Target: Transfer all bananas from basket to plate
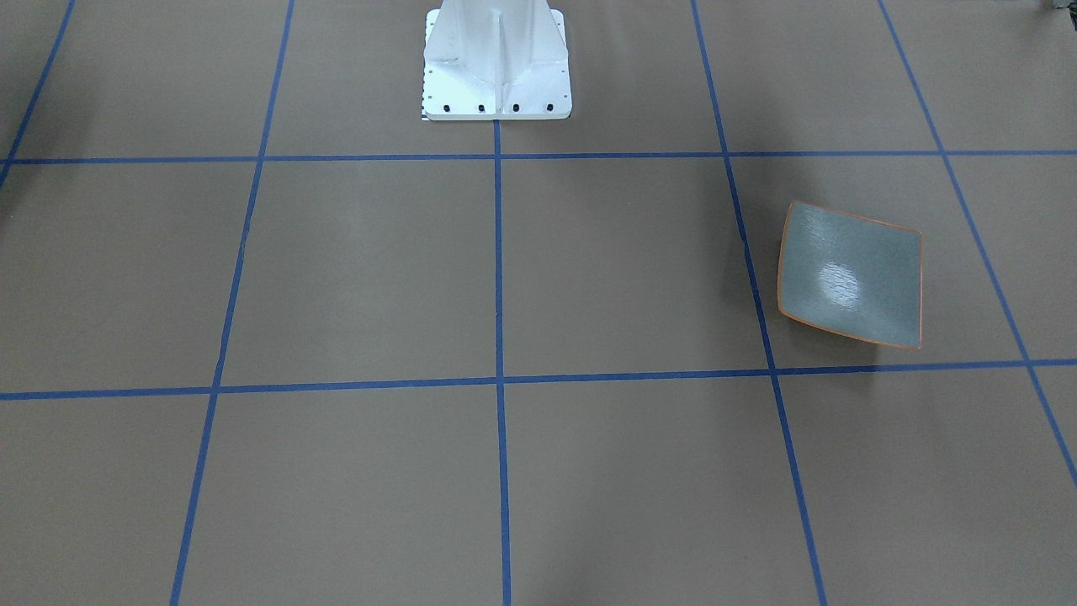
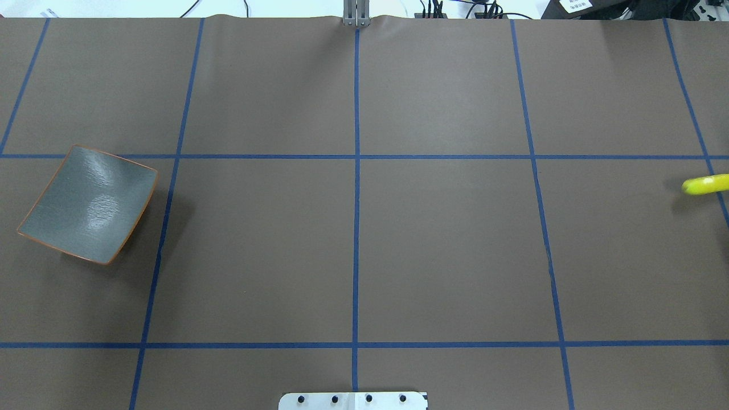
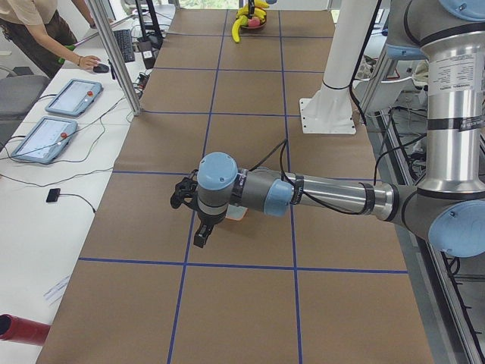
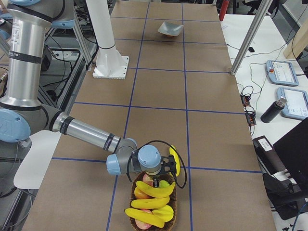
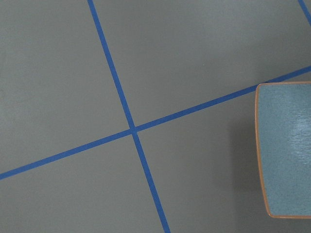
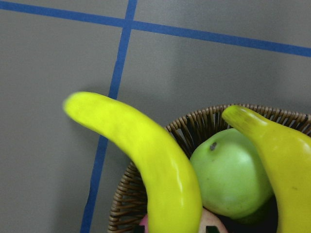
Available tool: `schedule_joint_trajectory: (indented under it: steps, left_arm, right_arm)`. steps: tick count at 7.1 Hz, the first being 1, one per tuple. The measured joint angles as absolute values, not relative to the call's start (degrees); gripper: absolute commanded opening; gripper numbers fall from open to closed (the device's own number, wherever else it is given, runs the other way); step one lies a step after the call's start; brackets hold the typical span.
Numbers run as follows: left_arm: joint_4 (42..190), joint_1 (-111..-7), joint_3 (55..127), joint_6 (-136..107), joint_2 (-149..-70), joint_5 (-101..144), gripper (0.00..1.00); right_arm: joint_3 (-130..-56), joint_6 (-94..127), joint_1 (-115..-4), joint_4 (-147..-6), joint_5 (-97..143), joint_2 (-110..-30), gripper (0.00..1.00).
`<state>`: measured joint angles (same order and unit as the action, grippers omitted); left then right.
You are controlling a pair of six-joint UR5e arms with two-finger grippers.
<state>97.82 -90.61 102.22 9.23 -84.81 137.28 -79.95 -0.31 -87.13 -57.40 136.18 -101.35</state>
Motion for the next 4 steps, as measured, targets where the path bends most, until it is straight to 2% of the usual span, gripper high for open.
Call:
schedule_joint_trajectory:
  steps: [2, 4]
  left_arm:
    - [97.82, -90.62, 102.19, 9.23, -84.82, 137.29, 1.00]
    - [97.82, -90.62, 102.11, 9.23, -84.79, 137.29, 1.00]
  right_arm:
    - [-80.09, -0.27, -86.97, -57.37, 136.09, -101.07, 0.00]
    - [-80.45, 0.47, -86.79, -58.79, 136.39, -97.82, 0.53]
